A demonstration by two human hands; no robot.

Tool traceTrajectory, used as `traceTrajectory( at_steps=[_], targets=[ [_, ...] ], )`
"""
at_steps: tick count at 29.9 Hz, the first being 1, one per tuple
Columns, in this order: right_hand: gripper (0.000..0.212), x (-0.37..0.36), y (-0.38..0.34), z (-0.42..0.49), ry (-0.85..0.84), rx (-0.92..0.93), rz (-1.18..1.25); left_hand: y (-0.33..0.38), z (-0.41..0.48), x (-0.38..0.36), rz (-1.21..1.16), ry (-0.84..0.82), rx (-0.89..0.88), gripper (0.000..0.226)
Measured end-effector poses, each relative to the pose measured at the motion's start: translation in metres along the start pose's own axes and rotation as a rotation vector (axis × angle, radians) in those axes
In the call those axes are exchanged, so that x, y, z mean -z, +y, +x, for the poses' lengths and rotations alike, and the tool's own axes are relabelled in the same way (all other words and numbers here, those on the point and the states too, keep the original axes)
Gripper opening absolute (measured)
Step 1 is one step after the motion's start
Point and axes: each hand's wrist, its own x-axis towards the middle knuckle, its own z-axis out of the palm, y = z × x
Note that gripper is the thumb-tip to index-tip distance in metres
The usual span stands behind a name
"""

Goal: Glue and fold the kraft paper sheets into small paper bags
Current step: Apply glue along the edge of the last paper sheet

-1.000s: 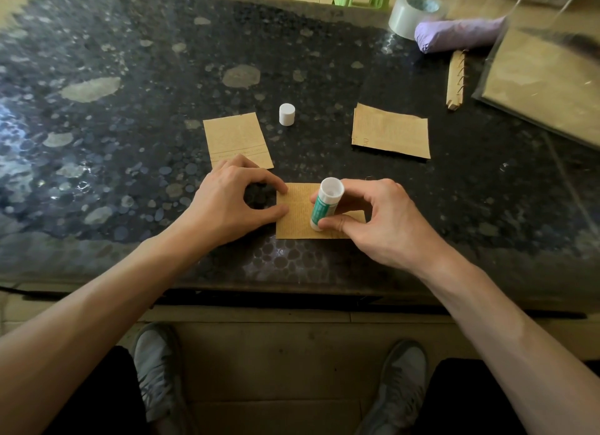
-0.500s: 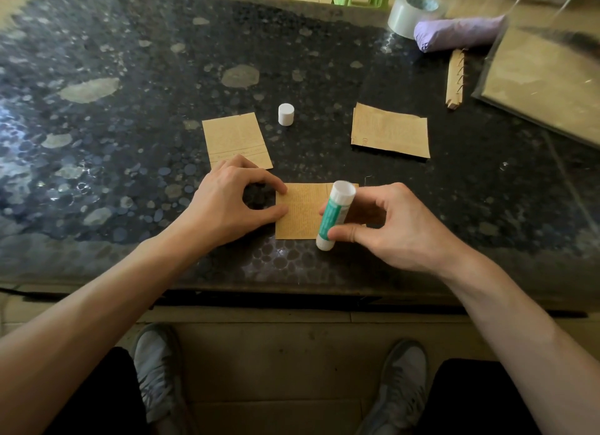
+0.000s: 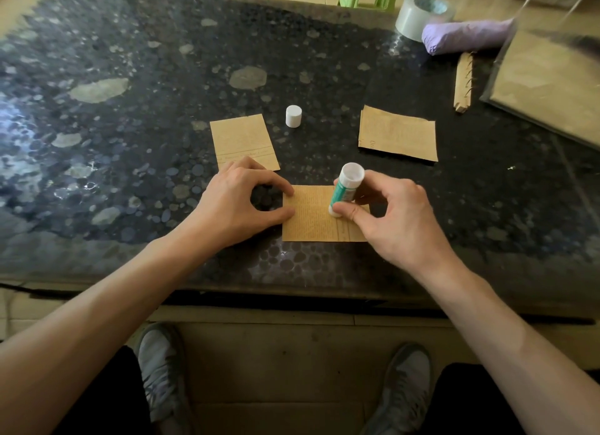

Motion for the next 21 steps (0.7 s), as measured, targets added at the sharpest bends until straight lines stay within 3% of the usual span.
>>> traceTrajectory(
  at_steps=[6, 21],
  targets=[
    [0.037, 0.001, -0.001, 0.000, 0.034, -0.015, -0.021, 0.000, -0.002, -0.001, -0.002, 0.005, -0.005, 0.033],
    [0.038, 0.012, -0.002, 0.001, -0.157, -0.024, -0.010, -0.001, -0.001, -0.001, 0.002, -0.003, -0.002, 0.034]
  ],
)
